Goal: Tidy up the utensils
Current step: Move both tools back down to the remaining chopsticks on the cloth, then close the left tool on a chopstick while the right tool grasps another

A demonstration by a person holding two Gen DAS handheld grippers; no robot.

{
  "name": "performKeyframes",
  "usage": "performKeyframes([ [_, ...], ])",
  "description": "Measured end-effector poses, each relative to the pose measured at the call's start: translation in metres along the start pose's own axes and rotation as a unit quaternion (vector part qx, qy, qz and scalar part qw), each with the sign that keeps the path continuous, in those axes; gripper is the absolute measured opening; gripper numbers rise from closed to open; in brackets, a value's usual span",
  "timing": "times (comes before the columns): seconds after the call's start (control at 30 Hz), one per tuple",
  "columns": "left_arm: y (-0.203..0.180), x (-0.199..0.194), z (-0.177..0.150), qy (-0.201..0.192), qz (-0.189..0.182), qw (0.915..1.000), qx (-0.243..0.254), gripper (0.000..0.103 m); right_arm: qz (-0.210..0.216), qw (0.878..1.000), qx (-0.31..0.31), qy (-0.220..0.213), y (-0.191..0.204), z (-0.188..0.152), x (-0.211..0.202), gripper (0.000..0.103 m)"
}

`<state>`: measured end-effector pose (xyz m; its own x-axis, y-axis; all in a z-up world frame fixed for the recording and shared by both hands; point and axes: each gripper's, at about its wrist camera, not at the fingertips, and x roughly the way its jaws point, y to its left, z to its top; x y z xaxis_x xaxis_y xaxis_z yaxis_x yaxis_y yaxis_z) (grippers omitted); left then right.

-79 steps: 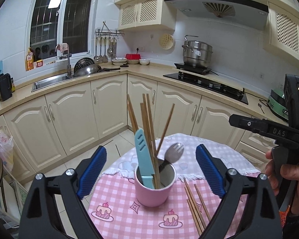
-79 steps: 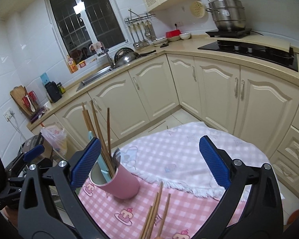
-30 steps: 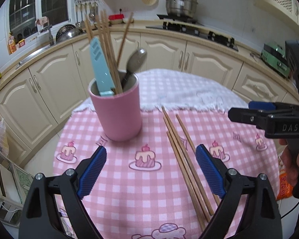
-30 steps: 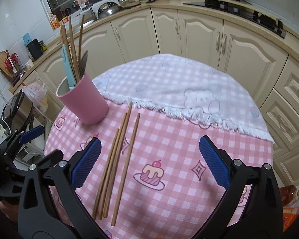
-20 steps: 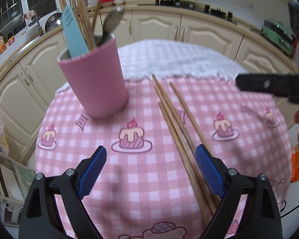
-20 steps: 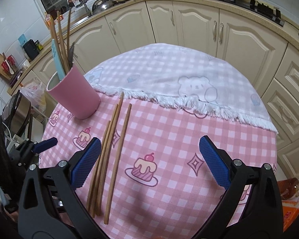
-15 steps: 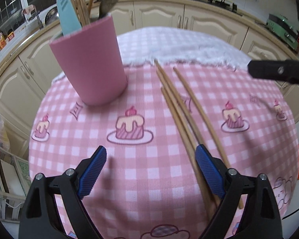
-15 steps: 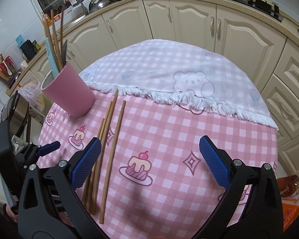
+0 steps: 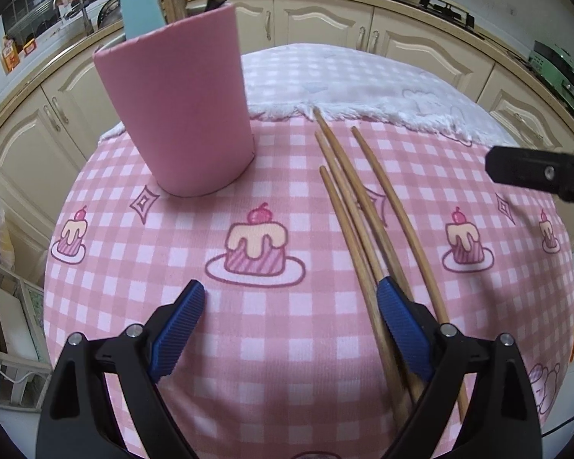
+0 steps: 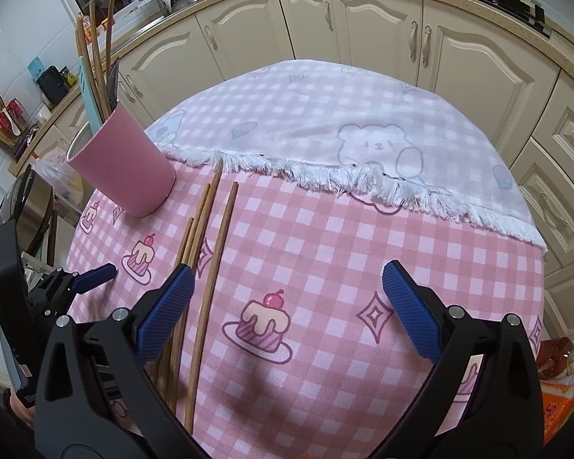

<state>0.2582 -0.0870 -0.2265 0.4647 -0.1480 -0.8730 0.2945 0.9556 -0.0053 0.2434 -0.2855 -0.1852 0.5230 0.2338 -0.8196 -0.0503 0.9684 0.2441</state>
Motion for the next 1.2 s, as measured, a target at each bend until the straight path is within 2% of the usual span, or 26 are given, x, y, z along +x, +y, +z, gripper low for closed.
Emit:
performKeyframes([
  [0.2, 0.003, 0.001, -0.001, 0.006, -0.006, 0.9999, -0.013, 0.089, -0.003, 1.0, 0.0, 0.005, -0.001, 0.0, 0.003, 0.097],
  [0.33, -0.007, 0.008, 0.003, 0.004, 0.019, 0.9998, 0.006, 0.087, -0.01, 1.0, -0.01, 0.019, 0.003, 0.0, 0.011, 0.097],
  [0.37, -0.007, 0.008, 0.004, 0.003, 0.015, 0.9999, 0.007, 0.085, -0.015, 0.999, -0.015, 0.026, 0.006, -0.001, 0.014, 0.097],
  [0.43, -0.007, 0.005, 0.006, 0.002, 0.008, 0.9999, 0.01, 0.071, -0.021, 0.999, -0.022, 0.037, 0.009, -0.001, 0.019, 0.097],
  [0.53, 0.001, 0.002, 0.007, 0.003, -0.002, 0.9999, 0.011, 0.058, -0.027, 0.997, -0.033, 0.058, 0.018, -0.004, 0.029, 0.096],
  [0.6, 0.008, -0.001, 0.008, 0.005, -0.014, 0.9999, 0.009, 0.055, -0.028, 0.996, -0.048, 0.07, 0.028, -0.005, 0.037, 0.095],
  [0.7, 0.015, -0.002, 0.007, 0.006, -0.022, 0.9996, 0.013, 0.055, -0.034, 0.993, -0.064, 0.088, 0.042, -0.006, 0.052, 0.075],
  [0.77, 0.017, -0.003, 0.007, 0.005, -0.027, 0.9995, 0.016, 0.055, -0.048, 0.992, -0.077, 0.087, 0.049, -0.006, 0.058, 0.075],
  [0.8, 0.017, -0.002, 0.007, 0.005, -0.028, 0.9995, 0.016, 0.055, -0.056, 0.991, -0.084, 0.088, 0.053, -0.004, 0.061, 0.071],
  [0.9, 0.016, -0.001, 0.008, 0.004, -0.032, 0.9992, 0.022, 0.053, -0.063, 0.99, -0.093, 0.087, 0.061, 0.0, 0.063, 0.052],
  [0.93, 0.013, 0.0, 0.009, 0.006, -0.033, 0.9991, 0.027, 0.049, -0.064, 0.989, -0.097, 0.087, 0.064, 0.001, 0.065, 0.046],
  [1.0, 0.006, 0.002, 0.012, 0.008, -0.029, 0.9986, 0.044, 0.042, -0.07, 0.988, -0.103, 0.091, 0.069, 0.006, 0.068, 0.041],
  [1.07, 0.001, 0.004, 0.016, 0.011, -0.032, 0.998, 0.054, 0.034, -0.069, 0.987, -0.103, 0.098, 0.074, 0.011, 0.071, 0.04],
  [1.1, -0.001, 0.004, 0.018, 0.014, -0.035, 0.9976, 0.057, 0.027, -0.068, 0.987, -0.103, 0.101, 0.075, 0.014, 0.073, 0.039],
  [1.13, -0.002, 0.005, 0.02, 0.016, -0.039, 0.9973, 0.06, 0.017, -0.068, 0.987, -0.105, 0.102, 0.077, 0.017, 0.076, 0.034],
  [1.17, -0.003, 0.006, 0.022, 0.019, -0.045, 0.9969, 0.062, 0.013, -0.068, 0.987, -0.108, 0.103, 0.078, 0.017, 0.076, 0.03],
  [1.2, -0.004, 0.007, 0.023, 0.021, -0.048, 0.9967, 0.062, 0.012, -0.064, 0.986, -0.115, 0.105, 0.081, 0.019, 0.077, 0.018],
])
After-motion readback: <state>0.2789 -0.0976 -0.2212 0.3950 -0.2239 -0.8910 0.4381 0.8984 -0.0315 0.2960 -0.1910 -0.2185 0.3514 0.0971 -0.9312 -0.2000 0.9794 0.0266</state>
